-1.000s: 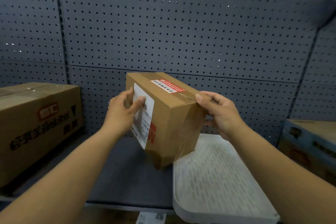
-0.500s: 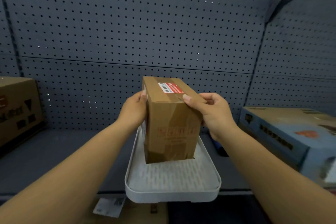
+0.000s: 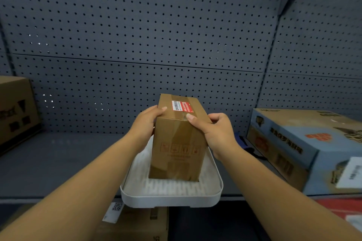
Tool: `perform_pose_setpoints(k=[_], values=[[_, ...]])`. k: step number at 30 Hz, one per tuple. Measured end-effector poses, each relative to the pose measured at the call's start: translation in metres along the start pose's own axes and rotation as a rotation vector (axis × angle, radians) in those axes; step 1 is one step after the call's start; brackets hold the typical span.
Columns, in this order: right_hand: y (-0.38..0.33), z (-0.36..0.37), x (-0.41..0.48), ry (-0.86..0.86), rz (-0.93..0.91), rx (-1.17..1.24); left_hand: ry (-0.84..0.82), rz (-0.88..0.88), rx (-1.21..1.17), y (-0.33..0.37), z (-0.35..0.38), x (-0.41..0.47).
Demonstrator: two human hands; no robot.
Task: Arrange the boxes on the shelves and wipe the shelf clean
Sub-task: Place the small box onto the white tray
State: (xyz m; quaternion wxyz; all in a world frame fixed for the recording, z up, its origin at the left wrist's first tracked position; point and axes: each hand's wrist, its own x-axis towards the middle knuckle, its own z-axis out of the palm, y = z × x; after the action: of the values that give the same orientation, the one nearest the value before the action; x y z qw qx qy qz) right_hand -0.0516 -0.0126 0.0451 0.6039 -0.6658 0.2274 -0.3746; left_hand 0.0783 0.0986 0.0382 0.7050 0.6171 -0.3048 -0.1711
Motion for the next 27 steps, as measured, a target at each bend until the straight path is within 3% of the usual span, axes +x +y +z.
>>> perform_pose_setpoints(k=[12, 18, 23, 27], values=[[-0.004, 0.007, -0.006, -0.032, -0.042, -0.132, 0.183, -0.007, -0.010, -0.001, -0.006, -0.015], [-0.024, 0.004, 0.005, 0.107, -0.331, -0.221, 0.333, 0.091, 0.115, 0.014, -0.034, -0.027], [-0.052, 0.030, 0.005, 0.072, -0.480, -0.176, 0.434, 0.167, 0.182, 0.033, -0.074, -0.047], [-0.060, 0.074, -0.004, -0.061, -0.496, -0.127, 0.502, 0.173, 0.263, 0.042, -0.116, -0.065]])
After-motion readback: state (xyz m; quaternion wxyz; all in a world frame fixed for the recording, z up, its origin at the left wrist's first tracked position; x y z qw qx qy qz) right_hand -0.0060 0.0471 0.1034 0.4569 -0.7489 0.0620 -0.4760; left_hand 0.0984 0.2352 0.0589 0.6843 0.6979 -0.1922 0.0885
